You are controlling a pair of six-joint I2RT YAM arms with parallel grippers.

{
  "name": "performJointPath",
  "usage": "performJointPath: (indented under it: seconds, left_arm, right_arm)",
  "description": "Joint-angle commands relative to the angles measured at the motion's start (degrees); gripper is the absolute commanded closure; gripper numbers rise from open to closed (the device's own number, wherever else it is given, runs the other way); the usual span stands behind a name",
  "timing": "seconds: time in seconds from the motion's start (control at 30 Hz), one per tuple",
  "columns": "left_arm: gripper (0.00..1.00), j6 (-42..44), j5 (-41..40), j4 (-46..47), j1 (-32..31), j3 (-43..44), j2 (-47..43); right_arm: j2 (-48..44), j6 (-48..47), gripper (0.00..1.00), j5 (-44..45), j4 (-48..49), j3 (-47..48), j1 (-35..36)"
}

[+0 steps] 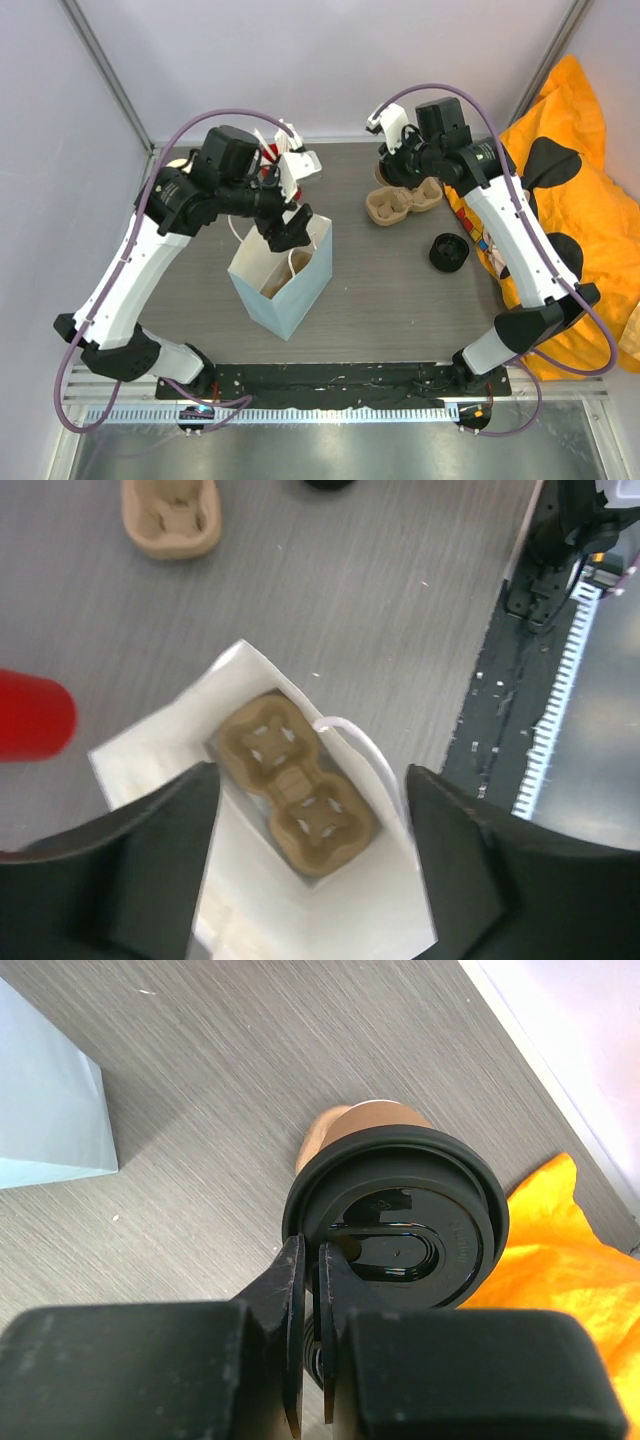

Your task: Pack the takeout coffee

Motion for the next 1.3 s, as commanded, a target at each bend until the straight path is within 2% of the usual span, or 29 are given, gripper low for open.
performJointPath:
  seconds: [0.0, 0.03, 0.1, 0.13, 0.27, 0.5, 0.6, 0.73, 0.9, 1.07, 1.27]
  left_arm:
    - [0.13, 1.5, -1.2, 1.4, -0.2, 6.0, -2.1]
    - [0.01, 1.8, -3.6, 1.8, -0.2, 6.5, -3.1]
    - [0.00, 1.9, -7.2, 3.0, -0.1, 7.6, -3.9]
    - [0.00, 2.0, -11.9, 3.5, 0.1, 7.7, -4.5]
    - [0.00, 1.8, -18.7, 6.9, 3.8, 3.9, -9.2]
    - [0.00, -0.1, -26.2, 13.5, 13.4, -12.4, -17.0]
    - [0.00, -1.4, -25.4, 15.3, 17.1, -16.1, -18.7]
    - [0.00, -3.3, -23.1, 16.8, 20.0, -20.0, -19.5]
    - [0.00, -5.0, -20.4, 18.3, 22.0, -20.8, -19.1]
    - [0.06, -5.7, -16.9, 18.0, 22.8, -19.9, -18.7]
    - [0.18, -6.0, -15.5, 18.2, 22.9, -19.9, -18.1]
  right_arm:
    - [-2.0, 1.2, 0.99, 0.5, 0.7, 4.5, -0.3]
    - [-1.1, 1.4, 0.99, 0.3, 0.4, 5.5, -0.2]
    - [-0.2, 1.8, 0.98, -0.9, -1.3, 8.6, -0.2]
    - [0.3, 2.0, 0.99, -1.4, -1.7, 9.7, -0.2]
    - [2.4, 3.0, 0.99, -6.9, -2.8, 14.2, -0.1]
    - [8.9, 7.7, 0.99, -21.8, -3.8, 25.2, 1.6]
    - [11.3, 9.1, 0.99, -26.5, -3.7, 28.6, 4.8]
    - [13.8, 9.6, 0.99, -28.2, -3.7, 31.4, 10.3]
    - [14.7, 10.8, 0.99, -32.1, -4.4, 32.1, 15.1]
    - [10.8, 11.1, 0.99, -32.4, -4.6, 27.4, 18.1]
    - [7.1, 10.0, 0.99, -28.7, -5.2, 20.9, 20.1]
